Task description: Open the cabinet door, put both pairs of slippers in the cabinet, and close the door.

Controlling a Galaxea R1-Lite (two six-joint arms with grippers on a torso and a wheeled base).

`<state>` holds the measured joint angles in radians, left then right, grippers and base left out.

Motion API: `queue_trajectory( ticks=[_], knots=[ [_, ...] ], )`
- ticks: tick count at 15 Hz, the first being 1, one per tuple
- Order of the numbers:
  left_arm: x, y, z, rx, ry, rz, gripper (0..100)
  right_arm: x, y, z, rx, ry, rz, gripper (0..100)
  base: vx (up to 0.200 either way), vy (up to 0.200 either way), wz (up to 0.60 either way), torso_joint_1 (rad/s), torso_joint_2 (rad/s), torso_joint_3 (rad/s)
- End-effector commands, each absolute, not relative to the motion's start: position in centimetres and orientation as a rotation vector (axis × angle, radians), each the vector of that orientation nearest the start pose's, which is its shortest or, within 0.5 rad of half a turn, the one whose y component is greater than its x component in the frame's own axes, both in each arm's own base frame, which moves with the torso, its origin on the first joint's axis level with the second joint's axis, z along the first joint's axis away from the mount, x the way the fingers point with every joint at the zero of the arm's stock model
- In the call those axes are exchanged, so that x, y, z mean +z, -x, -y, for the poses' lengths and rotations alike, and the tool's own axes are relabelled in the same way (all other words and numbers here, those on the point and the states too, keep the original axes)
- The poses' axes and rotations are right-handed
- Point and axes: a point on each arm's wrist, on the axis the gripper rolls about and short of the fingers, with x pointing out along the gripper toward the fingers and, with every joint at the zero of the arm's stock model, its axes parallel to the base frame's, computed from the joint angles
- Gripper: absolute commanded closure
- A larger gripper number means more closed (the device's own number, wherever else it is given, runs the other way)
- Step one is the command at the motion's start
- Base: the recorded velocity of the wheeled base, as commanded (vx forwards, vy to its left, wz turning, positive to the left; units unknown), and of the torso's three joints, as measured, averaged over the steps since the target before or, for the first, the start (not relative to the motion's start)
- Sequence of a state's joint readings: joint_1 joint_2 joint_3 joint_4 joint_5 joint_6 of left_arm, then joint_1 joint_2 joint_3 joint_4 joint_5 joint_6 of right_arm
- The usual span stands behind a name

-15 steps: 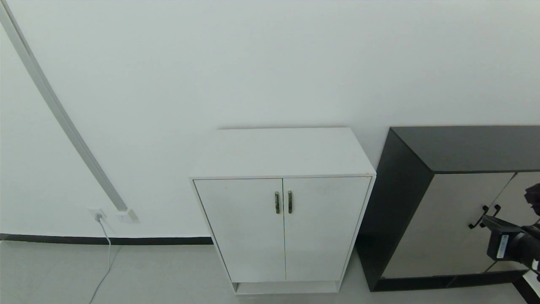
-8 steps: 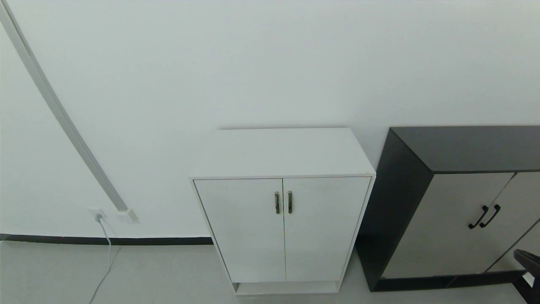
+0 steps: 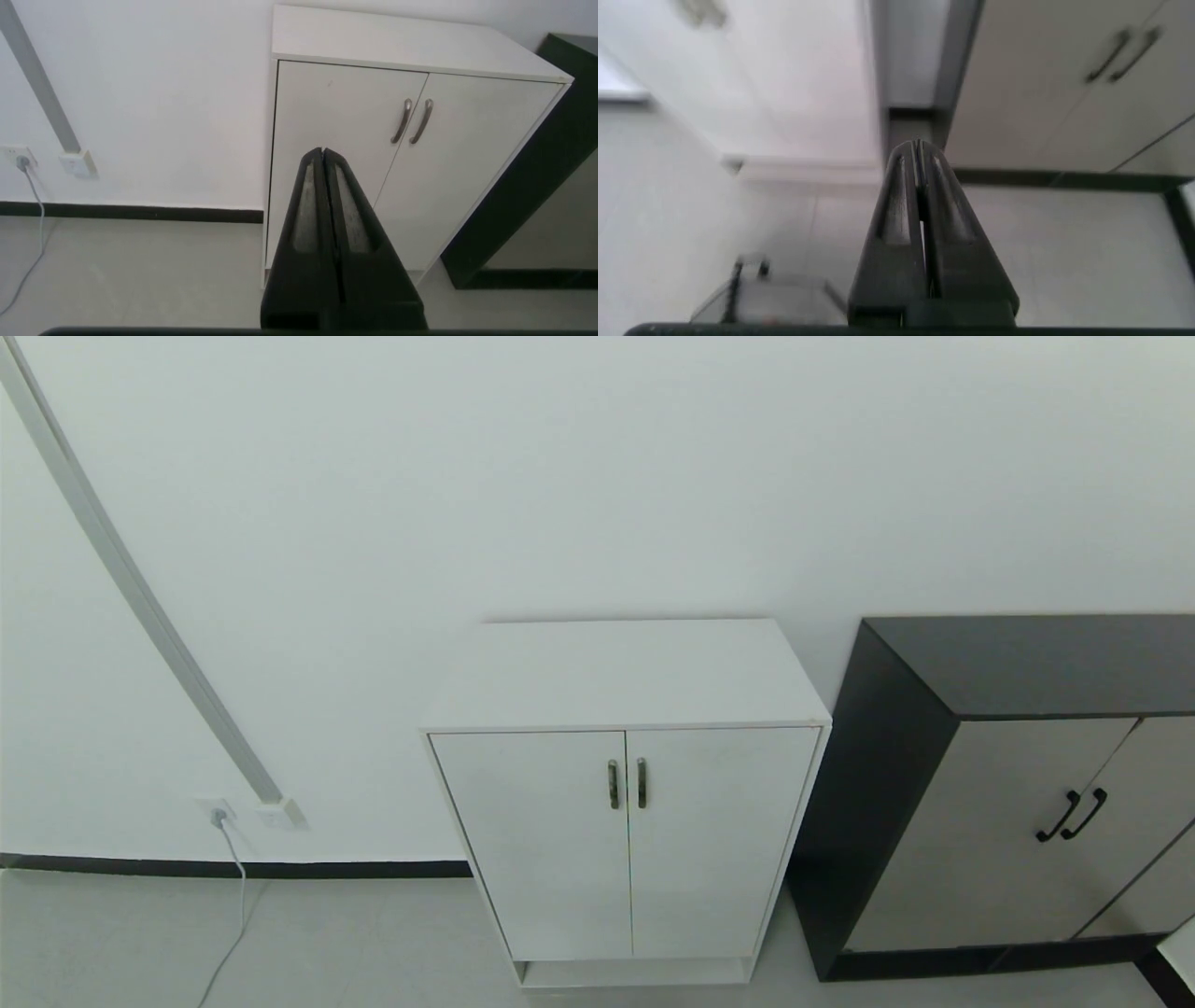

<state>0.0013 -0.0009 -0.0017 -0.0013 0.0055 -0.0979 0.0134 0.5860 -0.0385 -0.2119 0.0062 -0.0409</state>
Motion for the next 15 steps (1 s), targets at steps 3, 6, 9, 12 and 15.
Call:
queue_trajectory(
  ticks=[3, 6, 9, 12, 15],
  knots=[
    [7.6, 2.3, 0.0, 0.008, 0.098, 0.003, 100, 9.0, -0.7, -0.1, 0.097, 0.046, -0.323, 100, 0.0, 0.0, 0.0, 0.0, 0.0, 0.0],
    [7.6, 2.3, 0.0, 0.008, 0.098, 0.003, 100, 8.4, -0.4, -0.1, 0.147, 0.054, -0.324, 100, 0.0, 0.0, 0.0, 0.0, 0.0, 0.0],
    [7.6, 2.3, 0.0, 0.008, 0.098, 0.003, 100, 8.4, -0.3, -0.1, 0.188, 0.059, -0.306, 100, 0.0, 0.0, 0.0, 0.0, 0.0, 0.0],
    [7.6, 2.3, 0.0, 0.008, 0.098, 0.003, 100, 8.4, 0.7, 0.1, 0.286, 0.08, -0.183, 100, 0.0, 0.0, 0.0, 0.0, 0.0, 0.0],
    [7.6, 2.3, 0.0, 0.008, 0.098, 0.003, 100, 7.8, 0.6, 0.1, 0.376, 0.1, -0.21, 100, 0.0, 0.0, 0.0, 0.0, 0.0, 0.0]
  ],
)
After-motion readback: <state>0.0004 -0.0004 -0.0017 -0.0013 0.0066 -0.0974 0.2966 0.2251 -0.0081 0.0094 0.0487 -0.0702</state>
